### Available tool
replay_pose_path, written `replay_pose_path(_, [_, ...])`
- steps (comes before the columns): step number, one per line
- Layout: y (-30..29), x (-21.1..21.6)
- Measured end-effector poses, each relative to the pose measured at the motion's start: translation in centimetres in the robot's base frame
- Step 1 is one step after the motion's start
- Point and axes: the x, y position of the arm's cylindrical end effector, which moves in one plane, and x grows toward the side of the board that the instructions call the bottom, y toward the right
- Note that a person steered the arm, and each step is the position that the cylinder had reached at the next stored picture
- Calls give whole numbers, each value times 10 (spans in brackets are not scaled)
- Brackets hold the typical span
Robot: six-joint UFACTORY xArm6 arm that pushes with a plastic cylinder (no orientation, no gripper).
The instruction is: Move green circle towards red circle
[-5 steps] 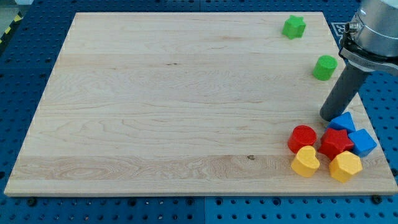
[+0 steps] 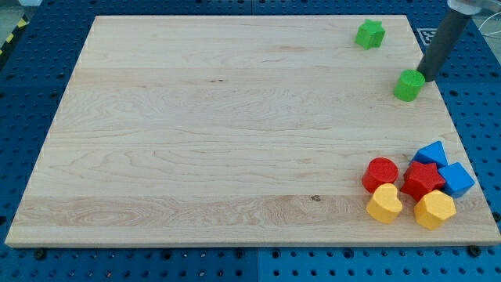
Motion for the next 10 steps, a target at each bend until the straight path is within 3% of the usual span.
replay_pose_path(2, [-24, 8])
replay_pose_path(5, [-51, 86])
replay_pose_path(10, [-110, 109])
